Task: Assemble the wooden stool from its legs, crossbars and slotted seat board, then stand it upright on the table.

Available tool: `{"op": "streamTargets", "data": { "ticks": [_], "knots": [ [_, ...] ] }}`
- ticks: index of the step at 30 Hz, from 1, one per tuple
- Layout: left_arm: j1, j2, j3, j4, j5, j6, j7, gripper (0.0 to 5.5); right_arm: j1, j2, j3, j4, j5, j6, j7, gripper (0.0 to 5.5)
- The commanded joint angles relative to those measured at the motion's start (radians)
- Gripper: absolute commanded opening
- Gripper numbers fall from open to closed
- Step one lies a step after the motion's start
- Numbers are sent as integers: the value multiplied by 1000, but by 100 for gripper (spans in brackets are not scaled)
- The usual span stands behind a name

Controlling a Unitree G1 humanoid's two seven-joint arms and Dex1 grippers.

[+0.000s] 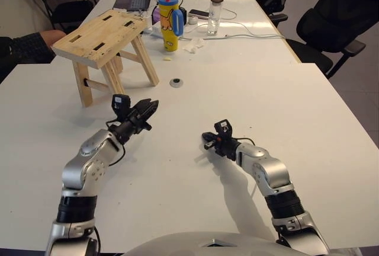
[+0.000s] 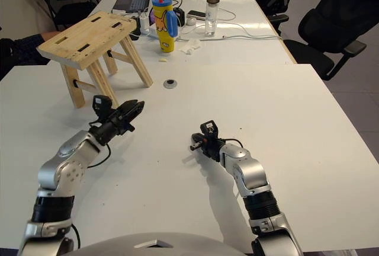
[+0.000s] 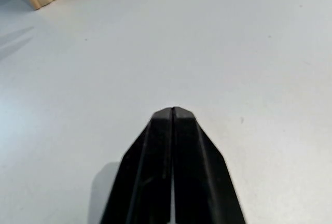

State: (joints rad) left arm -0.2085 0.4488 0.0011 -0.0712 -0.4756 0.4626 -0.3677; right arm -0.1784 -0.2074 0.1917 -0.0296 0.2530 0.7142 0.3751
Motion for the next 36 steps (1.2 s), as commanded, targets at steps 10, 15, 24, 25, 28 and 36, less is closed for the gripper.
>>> {"op": "streamTargets", "data": {
  "ticks": [10, 15, 24, 25, 28, 36],
  "knots": [
    [-562, 441, -150, 1037, 682, -487, 307, 66, 52, -12, 36, 62, -34, 86, -17, 0],
    [-405, 271, -120, 1033, 630, -540, 274, 66, 47, -17, 57, 62, -42, 87, -11, 0],
    [-322, 159, -11, 859, 551, -571, 262, 66, 35, -8, 38, 95, -43, 68, -22, 0],
    [-326, 161, 0, 847, 559, -568, 287, 66, 35, -6, 40, 98, -43, 67, -21, 0],
    [-324, 159, 19, 811, 568, -559, 317, 66, 32, -4, 45, 102, -45, 65, -19, 0],
    [-823, 221, -109, 1344, 794, -547, 474, 66, -8, -13, 66, 125, -48, 68, 6, 0]
  ]
}}
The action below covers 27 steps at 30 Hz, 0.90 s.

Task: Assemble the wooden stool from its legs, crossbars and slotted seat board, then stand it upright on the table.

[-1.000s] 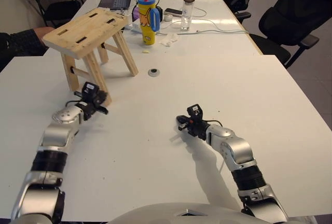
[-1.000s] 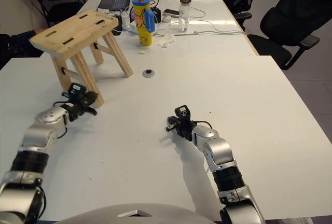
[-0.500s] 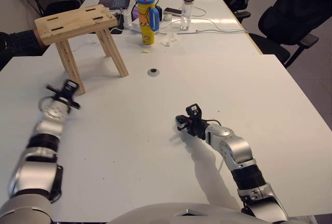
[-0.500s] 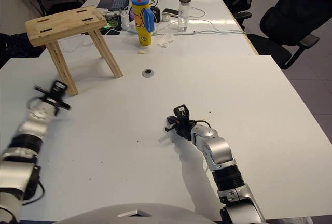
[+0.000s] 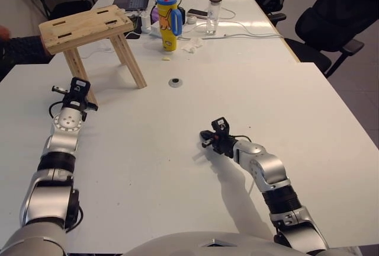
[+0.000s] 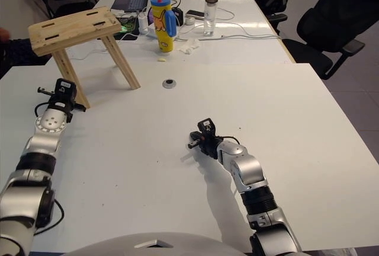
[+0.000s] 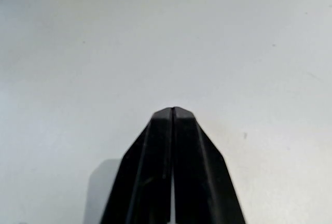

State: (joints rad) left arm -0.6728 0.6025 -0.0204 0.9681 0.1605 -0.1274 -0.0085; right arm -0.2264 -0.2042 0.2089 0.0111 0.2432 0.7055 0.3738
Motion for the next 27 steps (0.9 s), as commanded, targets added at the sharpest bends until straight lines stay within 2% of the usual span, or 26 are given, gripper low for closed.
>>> {"op": "streamTargets", "data": {
  "ticks": [1, 7, 10, 15, 18, 21, 23, 27],
  "knots": [
    [-395, 82, -92, 329, 172, 58, 118, 66, 38, -17, 57, 87, -39, 76, 14, 0],
    [-429, 105, -124, 375, 237, 25, 137, 66, 39, -13, 68, 82, -40, 78, 12, 0],
    [-358, 87, -113, 371, 228, -14, 163, 66, 34, -21, 73, 89, -46, 70, 16, 0],
    [-139, -13, -5, 287, 87, -149, 158, 66, 24, -30, 43, 105, -48, 56, 16, 0],
    [8, -60, 27, 153, 33, -225, 165, 66, 32, -32, 33, 96, -52, 42, 12, 0],
    [115, -144, 85, -48, -86, -275, 100, 66, 35, -14, 10, 66, -65, -65, -11, 0],
    [172, -219, 115, -211, -188, -241, 49, 66, 23, 22, -35, 39, -76, -200, -58, 0],
    [219, -355, 136, -474, -351, -117, -2, 66, -31, 76, -131, 15, -43, -334, -105, 0]
  ]
}}
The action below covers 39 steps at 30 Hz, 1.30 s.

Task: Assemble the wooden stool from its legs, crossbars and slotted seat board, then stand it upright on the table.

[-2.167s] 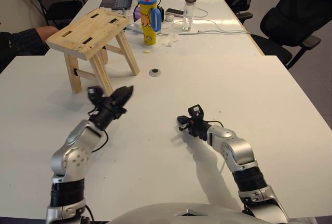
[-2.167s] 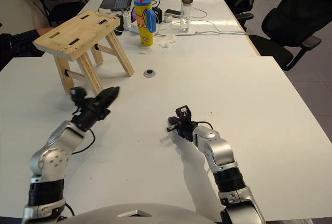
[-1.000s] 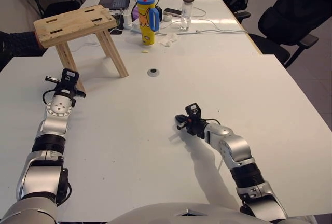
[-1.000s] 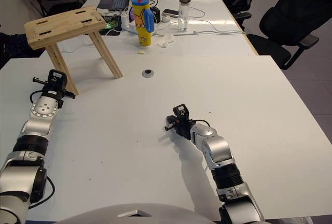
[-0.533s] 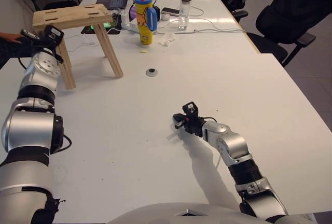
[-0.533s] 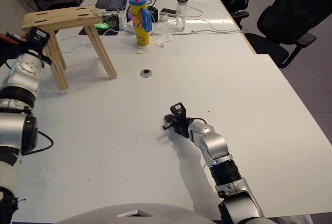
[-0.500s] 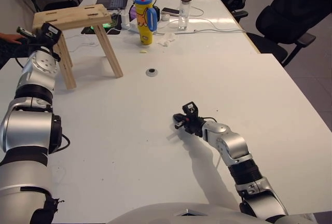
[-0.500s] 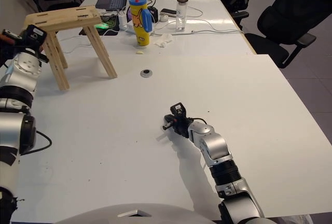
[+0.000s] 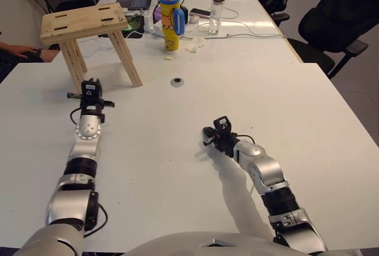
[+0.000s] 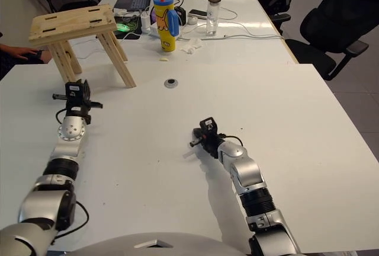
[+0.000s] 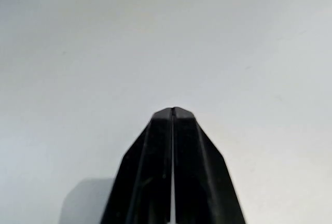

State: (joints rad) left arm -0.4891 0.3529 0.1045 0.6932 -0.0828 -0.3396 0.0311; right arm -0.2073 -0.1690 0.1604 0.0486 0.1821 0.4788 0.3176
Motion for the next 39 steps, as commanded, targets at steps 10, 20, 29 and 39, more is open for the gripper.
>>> {"op": "streamTargets", "data": {
  "ticks": [10, 20, 29, 39],
  "knots": [
    [75, -265, -36, -424, -141, 196, -88, 176, -170, 77, -150, 36, -93, -404, -188, 33],
    [14, -348, -96, -329, -13, 100, -57, 12, -254, 83, -200, 188, -104, -478, -228, 0],
    [-55, -362, -78, -292, 45, 167, 18, 2, -349, 83, -183, 303, -152, -484, -245, 0],
    [-142, -418, -101, -113, 139, 123, 146, 2, -338, 95, -217, 373, -206, -562, -367, 0]
  ]
}}
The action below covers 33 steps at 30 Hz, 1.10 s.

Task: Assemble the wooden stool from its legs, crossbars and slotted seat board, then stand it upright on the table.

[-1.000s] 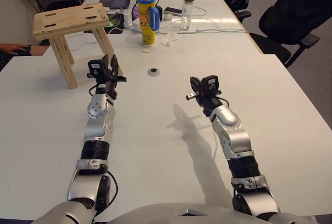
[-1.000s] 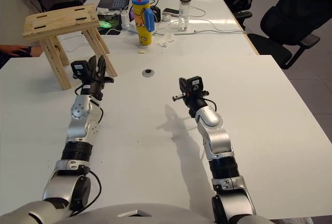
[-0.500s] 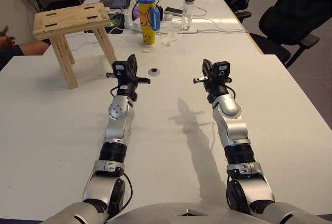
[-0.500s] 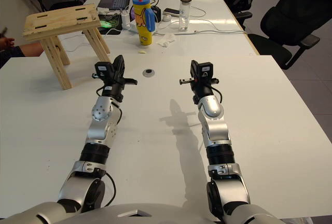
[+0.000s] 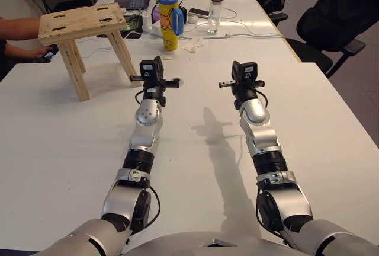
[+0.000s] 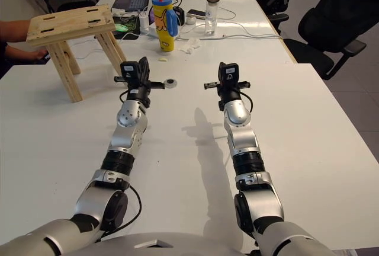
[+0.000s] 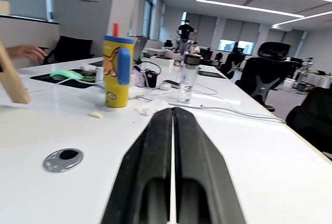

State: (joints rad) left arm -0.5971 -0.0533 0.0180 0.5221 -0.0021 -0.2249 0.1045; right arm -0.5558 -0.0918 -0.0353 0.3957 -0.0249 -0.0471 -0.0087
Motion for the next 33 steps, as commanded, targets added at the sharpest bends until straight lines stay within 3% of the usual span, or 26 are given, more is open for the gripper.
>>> {"op": "streamTargets", "data": {
  "ticks": [1, 33],
  "knots": [
    [-38, -14, -17, 69, 70, 5, 87, 2, 10, 16, -19, 35, -10, -48, -55, 0],
    [-122, -1, 38, 249, 17, -173, -1, 2, -40, 65, 0, 166, 4, -142, -9, 0]
  ]
}}
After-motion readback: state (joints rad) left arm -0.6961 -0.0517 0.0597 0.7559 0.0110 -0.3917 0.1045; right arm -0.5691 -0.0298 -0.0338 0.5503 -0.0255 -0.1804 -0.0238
